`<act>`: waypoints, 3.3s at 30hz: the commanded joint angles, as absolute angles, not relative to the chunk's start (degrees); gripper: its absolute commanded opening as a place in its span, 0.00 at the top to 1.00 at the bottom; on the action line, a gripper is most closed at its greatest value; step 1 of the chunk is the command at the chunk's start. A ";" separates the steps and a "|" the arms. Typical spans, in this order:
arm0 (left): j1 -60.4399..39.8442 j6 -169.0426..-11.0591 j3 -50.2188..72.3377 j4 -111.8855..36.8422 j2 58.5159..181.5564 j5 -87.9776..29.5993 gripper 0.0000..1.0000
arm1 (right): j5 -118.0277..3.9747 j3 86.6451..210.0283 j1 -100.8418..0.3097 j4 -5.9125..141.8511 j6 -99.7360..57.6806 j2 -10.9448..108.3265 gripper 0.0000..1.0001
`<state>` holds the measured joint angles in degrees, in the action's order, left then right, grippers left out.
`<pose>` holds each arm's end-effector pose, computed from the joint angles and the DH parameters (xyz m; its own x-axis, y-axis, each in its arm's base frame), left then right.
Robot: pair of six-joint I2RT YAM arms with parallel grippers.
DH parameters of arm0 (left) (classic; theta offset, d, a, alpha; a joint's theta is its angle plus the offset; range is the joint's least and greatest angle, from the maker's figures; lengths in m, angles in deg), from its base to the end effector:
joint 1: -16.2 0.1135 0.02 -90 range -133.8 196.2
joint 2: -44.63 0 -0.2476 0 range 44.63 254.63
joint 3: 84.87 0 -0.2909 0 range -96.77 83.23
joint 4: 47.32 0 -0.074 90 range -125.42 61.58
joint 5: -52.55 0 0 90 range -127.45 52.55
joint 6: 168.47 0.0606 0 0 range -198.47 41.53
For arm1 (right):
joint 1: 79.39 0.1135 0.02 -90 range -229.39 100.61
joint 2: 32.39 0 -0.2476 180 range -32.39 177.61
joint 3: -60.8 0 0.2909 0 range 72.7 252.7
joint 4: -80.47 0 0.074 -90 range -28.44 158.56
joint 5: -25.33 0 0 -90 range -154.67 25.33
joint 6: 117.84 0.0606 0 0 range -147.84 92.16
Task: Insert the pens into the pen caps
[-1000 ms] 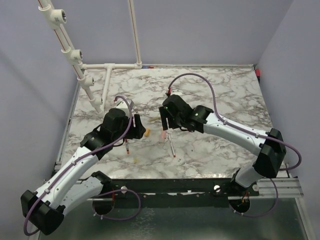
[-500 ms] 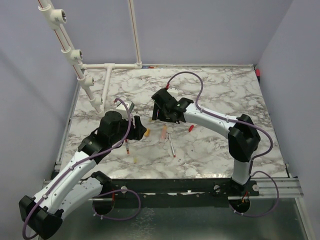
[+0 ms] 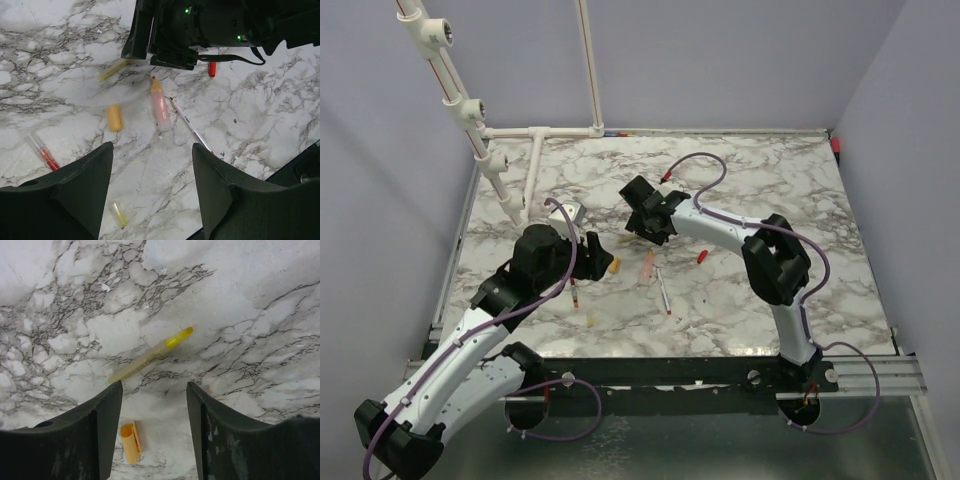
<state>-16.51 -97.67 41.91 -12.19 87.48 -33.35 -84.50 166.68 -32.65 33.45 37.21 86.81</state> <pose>0.2052 -0.1370 0.2779 -0.5280 -0.0507 -0.8477 0.4447 0.8339 -0.3269 0.3499 0.3418 0.1488 -0.7680 0.4284 -0.4760 0.2995 0.8973 0.3243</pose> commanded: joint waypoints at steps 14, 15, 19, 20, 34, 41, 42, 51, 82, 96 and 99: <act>-16.88 -96.99 43.08 -13.27 85.93 -31.56 0.34 | -87.30 173.12 -34.65 30.70 42.65 96.41 0.48; -16.85 -97.08 43.10 -13.27 85.96 -31.53 0.34 | -87.40 173.15 -34.73 30.69 42.65 96.64 0.49; -16.83 -96.98 43.11 -13.31 86.20 -31.40 0.34 | -87.61 173.41 -34.88 30.42 41.52 97.43 0.54; -16.82 -96.97 43.07 -13.28 86.25 -31.40 0.34 | -87.49 173.43 -34.87 30.16 41.16 97.62 0.55; -16.85 -96.97 43.21 -13.40 86.71 -31.56 0.34 | -88.54 167.32 -34.90 29.89 33.74 96.60 0.77; -16.84 -96.95 43.22 -13.45 87.08 -31.67 0.34 | -88.06 167.17 -34.98 32.25 22.77 95.89 0.90; -16.82 -96.98 43.24 -13.46 87.16 -31.71 0.34 | -88.13 167.22 -34.95 32.31 21.77 95.85 0.97; -16.84 -97.05 43.11 -13.42 87.52 -31.48 0.34 | -85.69 164.60 -34.94 39.53 13.83 91.01 1.00; -16.82 -105.60 39.08 -22.02 89.75 -11.00 0.33 | -56.95 134.59 -34.96 65.35 2.75 45.83 0.99; -16.90 -118.96 42.06 -40.14 91.10 -0.10 0.31 | -41.20 127.15 -34.82 76.56 9.95 32.22 0.99; -16.85 -122.71 42.90 -45.48 91.19 1.51 0.31 | -38.84 126.08 -34.61 80.05 12.12 31.77 0.99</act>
<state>-16.55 -115.88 41.41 -35.28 91.17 -3.34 -44.90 127.77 -34.77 73.78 8.32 32.49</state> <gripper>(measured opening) 0.686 0.080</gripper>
